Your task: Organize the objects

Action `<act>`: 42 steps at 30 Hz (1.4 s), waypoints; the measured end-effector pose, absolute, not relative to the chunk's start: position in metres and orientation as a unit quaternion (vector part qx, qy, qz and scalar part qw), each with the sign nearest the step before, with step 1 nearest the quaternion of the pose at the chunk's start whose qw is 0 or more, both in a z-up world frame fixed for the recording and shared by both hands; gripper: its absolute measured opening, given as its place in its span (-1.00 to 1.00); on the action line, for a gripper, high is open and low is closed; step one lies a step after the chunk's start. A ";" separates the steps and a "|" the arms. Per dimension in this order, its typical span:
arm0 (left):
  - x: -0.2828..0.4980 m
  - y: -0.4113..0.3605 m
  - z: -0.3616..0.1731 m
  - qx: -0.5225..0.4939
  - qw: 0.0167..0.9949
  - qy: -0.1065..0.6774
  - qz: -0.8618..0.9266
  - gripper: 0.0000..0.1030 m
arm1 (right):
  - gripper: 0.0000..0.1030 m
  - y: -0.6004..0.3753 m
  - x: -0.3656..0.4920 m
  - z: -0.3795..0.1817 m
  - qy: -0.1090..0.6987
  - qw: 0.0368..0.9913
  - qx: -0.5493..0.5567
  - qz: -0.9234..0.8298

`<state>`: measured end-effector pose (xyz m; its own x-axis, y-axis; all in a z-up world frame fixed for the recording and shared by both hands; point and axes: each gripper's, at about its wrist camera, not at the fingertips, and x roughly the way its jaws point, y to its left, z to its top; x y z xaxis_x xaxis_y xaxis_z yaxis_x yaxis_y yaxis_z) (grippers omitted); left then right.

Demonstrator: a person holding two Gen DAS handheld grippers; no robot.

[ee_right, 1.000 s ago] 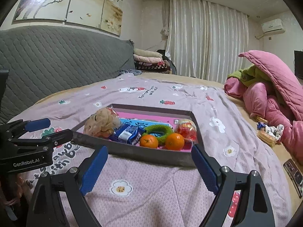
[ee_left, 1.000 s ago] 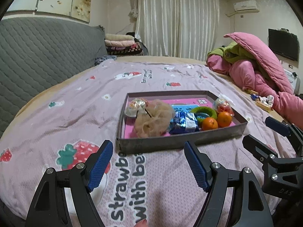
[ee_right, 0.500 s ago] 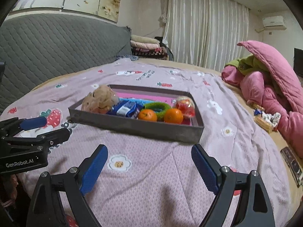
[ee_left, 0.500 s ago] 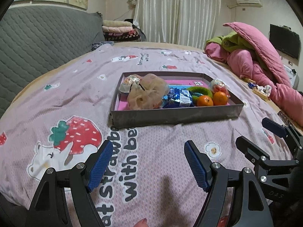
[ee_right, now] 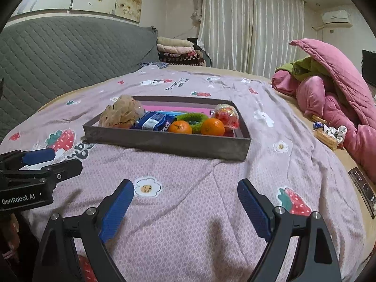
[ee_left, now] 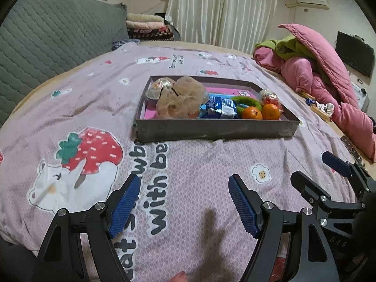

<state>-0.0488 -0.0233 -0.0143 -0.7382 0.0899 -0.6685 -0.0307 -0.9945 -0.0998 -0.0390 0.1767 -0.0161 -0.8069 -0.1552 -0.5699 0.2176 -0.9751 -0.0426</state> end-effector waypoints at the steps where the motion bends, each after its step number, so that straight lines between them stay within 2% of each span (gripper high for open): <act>1: -0.048 -0.023 -0.015 -0.362 0.033 -0.042 0.931 0.53 | 0.74 0.176 -0.038 -0.017 0.054 0.098 0.297 -0.948; 27: -0.041 -0.024 -0.018 -0.347 0.010 -0.034 0.937 0.53 | 0.74 0.183 -0.029 -0.024 0.031 0.085 0.300 -0.950; 42: -0.042 -0.017 -0.023 -0.351 0.014 -0.020 0.936 0.53 | 0.74 0.169 -0.028 -0.030 0.063 0.102 0.303 -0.945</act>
<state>-0.0425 -0.0170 -0.0227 -0.7529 0.0404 -0.6569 -0.0127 -0.9988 -0.0468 -0.0276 0.1694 -0.0300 -0.7952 -0.1543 -0.5864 0.2302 -0.9715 -0.0566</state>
